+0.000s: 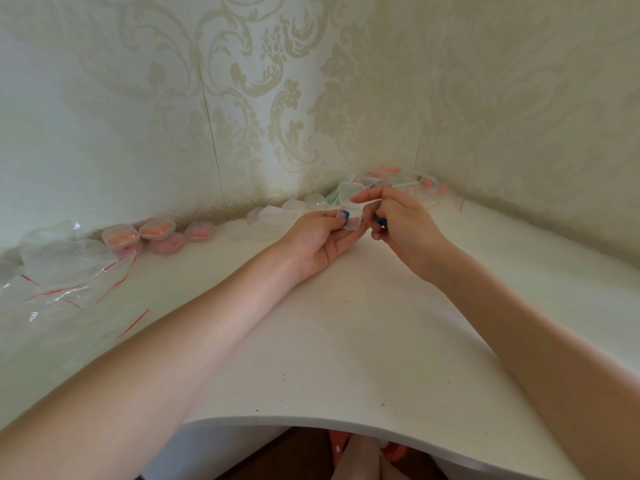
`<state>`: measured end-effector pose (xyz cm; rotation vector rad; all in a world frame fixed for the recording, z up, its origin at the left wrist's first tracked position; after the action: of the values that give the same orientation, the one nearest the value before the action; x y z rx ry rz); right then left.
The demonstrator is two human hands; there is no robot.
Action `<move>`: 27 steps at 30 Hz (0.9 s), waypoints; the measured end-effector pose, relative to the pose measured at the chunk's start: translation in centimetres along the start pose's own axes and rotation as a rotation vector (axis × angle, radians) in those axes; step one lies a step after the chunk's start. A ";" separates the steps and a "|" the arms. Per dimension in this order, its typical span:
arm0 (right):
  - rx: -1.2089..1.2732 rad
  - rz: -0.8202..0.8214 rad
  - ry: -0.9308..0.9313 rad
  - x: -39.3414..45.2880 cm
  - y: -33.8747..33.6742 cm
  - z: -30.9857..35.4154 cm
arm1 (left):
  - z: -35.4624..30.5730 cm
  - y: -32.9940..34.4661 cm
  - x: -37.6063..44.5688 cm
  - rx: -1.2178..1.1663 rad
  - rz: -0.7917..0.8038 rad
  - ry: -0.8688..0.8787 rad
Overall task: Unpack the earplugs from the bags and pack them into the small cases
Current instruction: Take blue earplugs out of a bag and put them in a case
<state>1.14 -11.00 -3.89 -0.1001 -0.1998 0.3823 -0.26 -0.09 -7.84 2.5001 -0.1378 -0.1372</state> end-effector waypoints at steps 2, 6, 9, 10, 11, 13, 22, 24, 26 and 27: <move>0.053 0.022 -0.048 0.0 0.3 0.0 | 0.0 0.0 0.0 0.011 -0.003 -0.001; -0.029 -0.038 -0.154 -0.2 -0.3 0.4 | -0.1 0.2 -0.3 -0.012 -0.018 0.003; -0.067 -0.072 -0.208 -0.3 -0.8 1.3 | -0.1 0.4 -0.4 -0.037 -0.007 -0.007; -0.084 -0.085 -0.215 -0.4 -0.9 1.5 | -0.1 0.4 -0.4 -0.038 -0.001 -0.010; -0.112 -0.101 -0.222 -0.6 -0.9 1.6 | -0.1 0.5 -0.4 -0.030 0.007 -0.014; -0.218 -0.126 -0.264 -0.8 -0.9 1.9 | -0.1 0.7 -0.5 0.007 0.024 -0.019; -0.640 -0.112 -0.406 -0.9 0.1 2.5 | -0.2 1.0 -0.8 0.075 0.054 -0.005; -0.645 -0.131 -0.437 -1.2 0.0 2.9 | -0.2 1.0 -0.9 0.073 0.045 -0.002; -0.663 -0.156 -0.457 -1.4 0.0 3.2 | -0.1 1.1 -0.9 0.057 0.034 -0.007; -0.677 -0.156 -0.458 -1.3 0.1 3.2 | -0.1 1.1 -1.0 0.053 0.032 -0.011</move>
<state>-0.78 -11.23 -1.03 -0.6625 -0.7821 0.1636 -1.28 -0.81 -7.00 2.5484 -0.1879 -0.1355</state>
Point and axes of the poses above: each hand's wrist, its own x-axis towards the middle knuckle, its own y-axis out of the palm, z = x × y, the point moved 7 cm from there along x, towards the middle knuckle, and after that the axes turned 5 degrees about z, right-handed, at the moved point
